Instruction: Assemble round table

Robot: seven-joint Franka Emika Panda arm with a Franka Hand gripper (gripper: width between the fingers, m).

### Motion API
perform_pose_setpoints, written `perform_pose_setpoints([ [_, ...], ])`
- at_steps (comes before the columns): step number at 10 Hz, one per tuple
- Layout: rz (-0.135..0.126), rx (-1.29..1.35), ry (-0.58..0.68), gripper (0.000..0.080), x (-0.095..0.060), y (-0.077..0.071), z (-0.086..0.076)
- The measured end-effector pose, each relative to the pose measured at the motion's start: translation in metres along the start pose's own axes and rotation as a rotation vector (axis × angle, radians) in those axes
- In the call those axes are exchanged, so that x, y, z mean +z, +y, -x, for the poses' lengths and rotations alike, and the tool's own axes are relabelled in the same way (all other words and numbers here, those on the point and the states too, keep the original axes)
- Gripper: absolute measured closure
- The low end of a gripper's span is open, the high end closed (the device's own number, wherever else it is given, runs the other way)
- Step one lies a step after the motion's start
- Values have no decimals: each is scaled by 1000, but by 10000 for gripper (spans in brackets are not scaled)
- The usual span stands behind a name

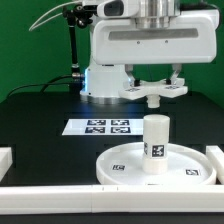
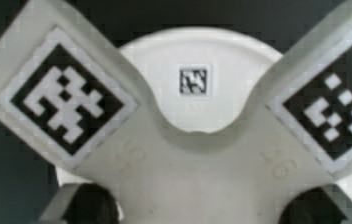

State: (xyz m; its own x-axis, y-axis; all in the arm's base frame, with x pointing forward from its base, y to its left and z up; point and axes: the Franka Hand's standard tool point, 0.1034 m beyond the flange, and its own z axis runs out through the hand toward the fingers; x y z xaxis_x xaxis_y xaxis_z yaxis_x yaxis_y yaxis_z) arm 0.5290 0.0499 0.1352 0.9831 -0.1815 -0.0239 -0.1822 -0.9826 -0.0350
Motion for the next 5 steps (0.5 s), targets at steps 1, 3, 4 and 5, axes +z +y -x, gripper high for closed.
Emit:
perform_pose_setpoints([
  [1, 0, -22, 20, 356, -6, -5, -17],
  [3, 2, -31, 30, 356, -8, -9, -26],
  [4, 2, -30, 29, 356, -8, -8, -26],
  [5, 2, -30, 29, 356, -8, -8, -26],
])
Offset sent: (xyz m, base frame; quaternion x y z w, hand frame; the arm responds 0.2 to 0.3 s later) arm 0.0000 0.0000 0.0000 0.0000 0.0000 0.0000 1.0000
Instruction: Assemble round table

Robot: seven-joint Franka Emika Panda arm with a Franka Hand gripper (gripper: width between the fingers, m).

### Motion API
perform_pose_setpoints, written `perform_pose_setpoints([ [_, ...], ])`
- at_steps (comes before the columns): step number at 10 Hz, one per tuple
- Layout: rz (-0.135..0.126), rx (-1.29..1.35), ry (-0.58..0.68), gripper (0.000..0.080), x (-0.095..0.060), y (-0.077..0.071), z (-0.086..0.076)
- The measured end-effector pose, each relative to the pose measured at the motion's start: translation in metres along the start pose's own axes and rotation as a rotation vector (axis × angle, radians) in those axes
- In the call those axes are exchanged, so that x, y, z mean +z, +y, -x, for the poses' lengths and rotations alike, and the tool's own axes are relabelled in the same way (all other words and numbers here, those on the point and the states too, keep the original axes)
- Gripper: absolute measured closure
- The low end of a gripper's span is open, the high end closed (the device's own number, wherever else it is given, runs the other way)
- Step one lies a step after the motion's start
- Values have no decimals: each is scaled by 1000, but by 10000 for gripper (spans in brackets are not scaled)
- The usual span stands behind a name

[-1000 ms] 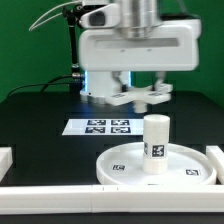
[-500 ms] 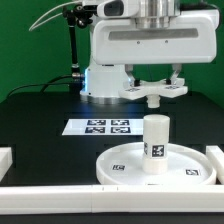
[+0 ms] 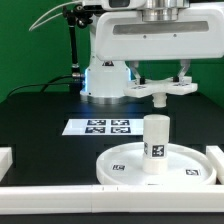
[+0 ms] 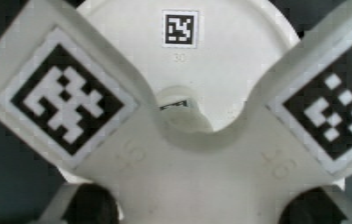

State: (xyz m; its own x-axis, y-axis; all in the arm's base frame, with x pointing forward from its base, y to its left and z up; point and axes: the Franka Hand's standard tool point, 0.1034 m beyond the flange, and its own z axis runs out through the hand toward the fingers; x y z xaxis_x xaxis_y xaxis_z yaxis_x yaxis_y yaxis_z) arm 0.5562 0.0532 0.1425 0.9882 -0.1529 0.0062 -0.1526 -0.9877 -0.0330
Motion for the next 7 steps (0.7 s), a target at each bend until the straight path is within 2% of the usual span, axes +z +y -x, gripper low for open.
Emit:
perform_pose_setpoints([
  [1, 1, -14, -3, 356, -1, 1, -2],
  [3, 8, -45, 13, 356, -4, 3, -23],
  [4, 13, -47, 15, 356, -1, 2, -28],
  [7, 22, -45, 11, 356, 11, 5, -25],
])
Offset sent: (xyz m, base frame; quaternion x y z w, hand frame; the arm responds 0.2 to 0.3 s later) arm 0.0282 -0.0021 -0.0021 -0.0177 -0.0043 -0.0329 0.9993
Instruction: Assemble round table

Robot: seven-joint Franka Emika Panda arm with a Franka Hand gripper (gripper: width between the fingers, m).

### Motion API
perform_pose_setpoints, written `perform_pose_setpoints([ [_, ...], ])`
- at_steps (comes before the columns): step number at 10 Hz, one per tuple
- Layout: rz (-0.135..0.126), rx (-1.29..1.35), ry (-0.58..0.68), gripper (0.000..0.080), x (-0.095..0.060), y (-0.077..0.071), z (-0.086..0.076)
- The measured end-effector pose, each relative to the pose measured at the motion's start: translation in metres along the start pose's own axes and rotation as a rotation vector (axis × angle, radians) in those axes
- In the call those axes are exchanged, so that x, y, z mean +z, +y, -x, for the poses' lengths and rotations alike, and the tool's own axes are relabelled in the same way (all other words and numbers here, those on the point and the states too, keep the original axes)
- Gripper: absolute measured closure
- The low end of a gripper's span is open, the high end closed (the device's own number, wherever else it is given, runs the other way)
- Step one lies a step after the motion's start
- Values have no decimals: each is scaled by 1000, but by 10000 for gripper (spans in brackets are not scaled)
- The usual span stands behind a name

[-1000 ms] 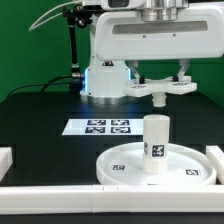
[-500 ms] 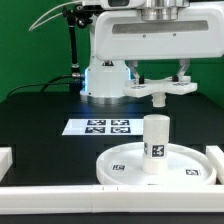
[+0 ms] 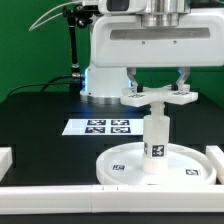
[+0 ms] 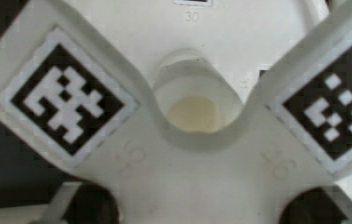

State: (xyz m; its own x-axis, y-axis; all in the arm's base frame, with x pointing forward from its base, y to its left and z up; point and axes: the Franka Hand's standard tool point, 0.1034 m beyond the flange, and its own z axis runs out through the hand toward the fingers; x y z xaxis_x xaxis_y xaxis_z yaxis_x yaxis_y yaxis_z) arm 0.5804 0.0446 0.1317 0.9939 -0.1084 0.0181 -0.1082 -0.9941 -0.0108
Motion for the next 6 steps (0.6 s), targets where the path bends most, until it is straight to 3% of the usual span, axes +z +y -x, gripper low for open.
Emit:
perform_pose_setpoints([
  [6, 4, 2, -19, 356, 8, 2, 9],
])
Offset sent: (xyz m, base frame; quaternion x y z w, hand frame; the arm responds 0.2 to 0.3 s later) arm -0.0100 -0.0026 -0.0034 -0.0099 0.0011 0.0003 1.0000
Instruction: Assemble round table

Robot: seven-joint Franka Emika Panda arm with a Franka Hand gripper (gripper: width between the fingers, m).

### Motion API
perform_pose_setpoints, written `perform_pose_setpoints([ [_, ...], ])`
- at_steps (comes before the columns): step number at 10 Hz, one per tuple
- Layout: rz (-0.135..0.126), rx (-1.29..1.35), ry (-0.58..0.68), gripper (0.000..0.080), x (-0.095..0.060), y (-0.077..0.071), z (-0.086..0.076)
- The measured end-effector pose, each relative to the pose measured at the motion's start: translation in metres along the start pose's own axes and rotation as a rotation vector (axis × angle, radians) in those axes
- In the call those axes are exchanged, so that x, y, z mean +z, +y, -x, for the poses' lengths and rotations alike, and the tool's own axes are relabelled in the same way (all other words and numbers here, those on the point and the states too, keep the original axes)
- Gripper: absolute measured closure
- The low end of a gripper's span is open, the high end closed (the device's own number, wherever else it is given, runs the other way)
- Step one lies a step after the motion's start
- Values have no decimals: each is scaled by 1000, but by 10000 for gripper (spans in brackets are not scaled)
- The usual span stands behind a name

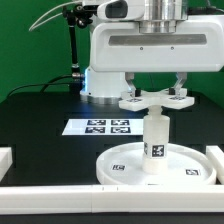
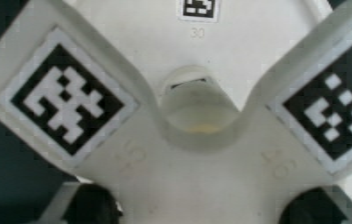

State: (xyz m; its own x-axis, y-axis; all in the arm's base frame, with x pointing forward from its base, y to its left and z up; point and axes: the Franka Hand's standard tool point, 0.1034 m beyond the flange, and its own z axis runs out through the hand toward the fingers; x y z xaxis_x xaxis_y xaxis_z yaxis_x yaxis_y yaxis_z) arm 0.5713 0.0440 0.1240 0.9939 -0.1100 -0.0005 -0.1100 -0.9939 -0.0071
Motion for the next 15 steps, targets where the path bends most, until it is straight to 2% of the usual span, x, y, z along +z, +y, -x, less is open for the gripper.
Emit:
perform_pose_setpoints([
  [5, 13, -12, 6, 356, 16, -3, 0],
  [15, 14, -11, 10, 356, 17, -1, -2],
])
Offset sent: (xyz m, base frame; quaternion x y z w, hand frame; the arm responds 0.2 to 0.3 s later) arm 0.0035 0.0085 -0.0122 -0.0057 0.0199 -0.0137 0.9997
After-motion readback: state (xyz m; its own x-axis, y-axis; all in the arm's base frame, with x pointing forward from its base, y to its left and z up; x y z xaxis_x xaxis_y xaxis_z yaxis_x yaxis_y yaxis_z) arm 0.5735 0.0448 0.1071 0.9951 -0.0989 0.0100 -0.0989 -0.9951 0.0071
